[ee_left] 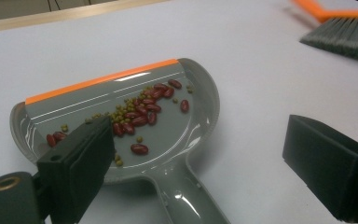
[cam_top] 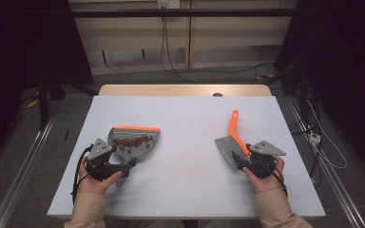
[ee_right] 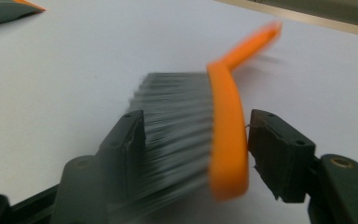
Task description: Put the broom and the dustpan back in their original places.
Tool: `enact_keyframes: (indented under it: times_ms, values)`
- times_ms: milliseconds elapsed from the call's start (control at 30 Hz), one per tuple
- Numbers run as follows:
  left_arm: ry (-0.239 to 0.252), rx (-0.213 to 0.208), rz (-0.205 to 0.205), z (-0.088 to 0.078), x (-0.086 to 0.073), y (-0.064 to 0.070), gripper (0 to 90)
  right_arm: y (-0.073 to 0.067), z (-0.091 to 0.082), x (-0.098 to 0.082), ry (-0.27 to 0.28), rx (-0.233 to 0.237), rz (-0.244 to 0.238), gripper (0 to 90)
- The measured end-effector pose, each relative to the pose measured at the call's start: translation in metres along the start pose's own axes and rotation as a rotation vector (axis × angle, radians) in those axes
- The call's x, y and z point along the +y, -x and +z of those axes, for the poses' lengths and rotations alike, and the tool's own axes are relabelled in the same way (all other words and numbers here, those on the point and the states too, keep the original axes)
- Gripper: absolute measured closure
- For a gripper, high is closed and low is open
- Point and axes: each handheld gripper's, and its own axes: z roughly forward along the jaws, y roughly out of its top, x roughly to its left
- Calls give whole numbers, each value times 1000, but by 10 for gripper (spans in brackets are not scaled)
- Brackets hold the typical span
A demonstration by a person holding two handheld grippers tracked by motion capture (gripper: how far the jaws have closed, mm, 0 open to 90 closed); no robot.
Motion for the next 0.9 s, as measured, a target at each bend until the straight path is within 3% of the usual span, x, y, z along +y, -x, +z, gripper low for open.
enact_keyframes:
  times_ms: [133, 233, 300, 367, 467, 633, 767, 900]
  values:
    - [-3, 0, -1, 1, 0, 0, 90, 8, -7, 1, 24, 2, 9, 380]
    - [-4, 0, -3, 1, -1, 0, 90, 16, -7, 3, 23, -16, -8, 478]
    - [-1, 0, 0, 0, -1, -1, 90, 23, -3, 3, 3, -15, -16, 647]
    - [-1, -3, 0, 1, -1, -1, 90, 28, 0, 4, -16, -54, -49, 713]
    - [-5, -4, -2, 1, -1, -1, 89, 33, 6, 4, -38, -72, -91, 816]
    - [-6, -9, -1, 3, -2, -2, 89, 37, 13, 0, -98, -72, -113, 890]
    - [-3, -12, -5, 3, -2, -2, 89, 34, 17, -3, -153, -57, -137, 900]
    - [2, -11, -4, 2, -1, -3, 89, 33, 15, -6, -148, -5, -84, 900]
